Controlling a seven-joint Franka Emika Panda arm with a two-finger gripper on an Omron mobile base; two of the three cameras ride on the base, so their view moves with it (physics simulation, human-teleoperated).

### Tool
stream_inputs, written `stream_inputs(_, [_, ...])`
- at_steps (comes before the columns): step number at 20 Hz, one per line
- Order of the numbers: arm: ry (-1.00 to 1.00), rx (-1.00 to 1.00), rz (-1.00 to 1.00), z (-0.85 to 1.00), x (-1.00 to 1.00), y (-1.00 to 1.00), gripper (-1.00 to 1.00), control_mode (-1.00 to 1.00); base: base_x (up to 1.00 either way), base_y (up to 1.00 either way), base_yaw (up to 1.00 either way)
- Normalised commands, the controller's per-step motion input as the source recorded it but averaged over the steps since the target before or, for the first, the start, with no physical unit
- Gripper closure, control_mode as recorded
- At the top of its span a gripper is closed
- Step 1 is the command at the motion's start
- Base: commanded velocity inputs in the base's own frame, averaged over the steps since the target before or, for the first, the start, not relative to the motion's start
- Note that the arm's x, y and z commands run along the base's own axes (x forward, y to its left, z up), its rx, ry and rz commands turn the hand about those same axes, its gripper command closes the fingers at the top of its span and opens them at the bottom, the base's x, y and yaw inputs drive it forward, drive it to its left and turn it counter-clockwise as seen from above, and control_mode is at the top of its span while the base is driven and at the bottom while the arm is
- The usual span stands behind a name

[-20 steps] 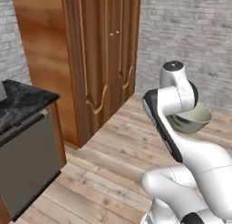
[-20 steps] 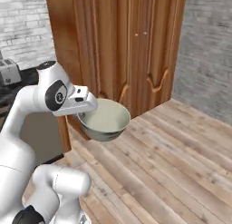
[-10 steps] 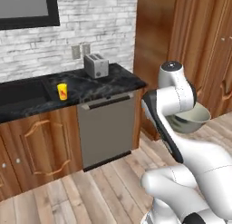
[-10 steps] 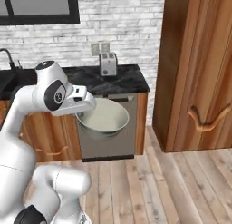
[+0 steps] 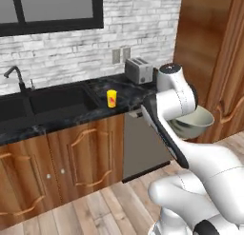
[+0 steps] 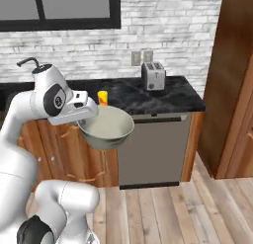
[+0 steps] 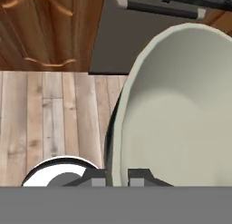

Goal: Pick the cup and bowl from the counter and place them on the counter next to the sink.

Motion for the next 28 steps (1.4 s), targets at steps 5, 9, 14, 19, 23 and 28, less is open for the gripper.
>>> stream_inputs(5, [0.00, 0.00, 0.00, 0.00, 0.00, 0.00, 1.00, 1.00, -0.36, 1.00, 0.40])
stream_inputs(9, [0.00, 0.00, 0.00, 0.00, 0.00, 0.00, 1.00, 1.00, -0.13, 1.00, 0.44])
stream_inputs(14, [0.00, 0.00, 0.00, 0.00, 0.00, 0.00, 1.00, 1.00, 0.05, 1.00, 0.27])
stream_inputs(19, [0.00, 0.00, 0.00, 0.00, 0.00, 0.00, 1.00, 1.00, 0.41, 1.00, 0.01])
stream_inputs(23, [0.00, 0.00, 0.00, 0.00, 0.00, 0.00, 1.00, 1.00, 0.52, 1.00, 0.00])
stream_inputs(28, [0.00, 0.00, 0.00, 0.00, 0.00, 0.00, 1.00, 1.00, 0.98, 0.92, 0.00])
